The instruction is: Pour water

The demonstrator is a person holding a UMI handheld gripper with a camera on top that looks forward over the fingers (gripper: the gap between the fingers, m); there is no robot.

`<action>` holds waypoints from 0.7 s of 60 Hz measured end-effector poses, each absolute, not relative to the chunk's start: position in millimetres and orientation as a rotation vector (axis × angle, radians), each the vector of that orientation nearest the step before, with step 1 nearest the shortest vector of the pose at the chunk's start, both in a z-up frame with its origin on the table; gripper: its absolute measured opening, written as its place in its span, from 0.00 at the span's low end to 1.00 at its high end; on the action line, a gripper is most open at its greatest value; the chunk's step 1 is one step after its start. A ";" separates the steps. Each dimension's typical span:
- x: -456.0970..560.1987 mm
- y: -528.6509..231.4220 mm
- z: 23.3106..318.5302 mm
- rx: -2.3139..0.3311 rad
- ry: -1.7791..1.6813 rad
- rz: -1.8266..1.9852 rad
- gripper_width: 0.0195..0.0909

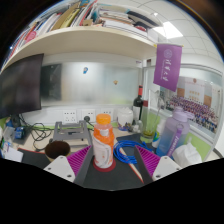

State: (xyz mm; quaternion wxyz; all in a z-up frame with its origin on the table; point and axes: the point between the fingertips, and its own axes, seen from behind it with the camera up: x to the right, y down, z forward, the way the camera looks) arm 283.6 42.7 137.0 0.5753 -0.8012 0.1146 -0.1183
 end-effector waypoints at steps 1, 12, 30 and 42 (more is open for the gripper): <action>281.0 35.5 139.7 -1.885 0.285 -0.275 0.91; 237.8 -17.9 191.9 -1.877 0.431 -0.216 0.90; 168.5 -83.8 271.5 -1.823 0.521 -0.265 0.90; 132.5 -129.5 275.2 -1.853 0.515 -0.380 0.90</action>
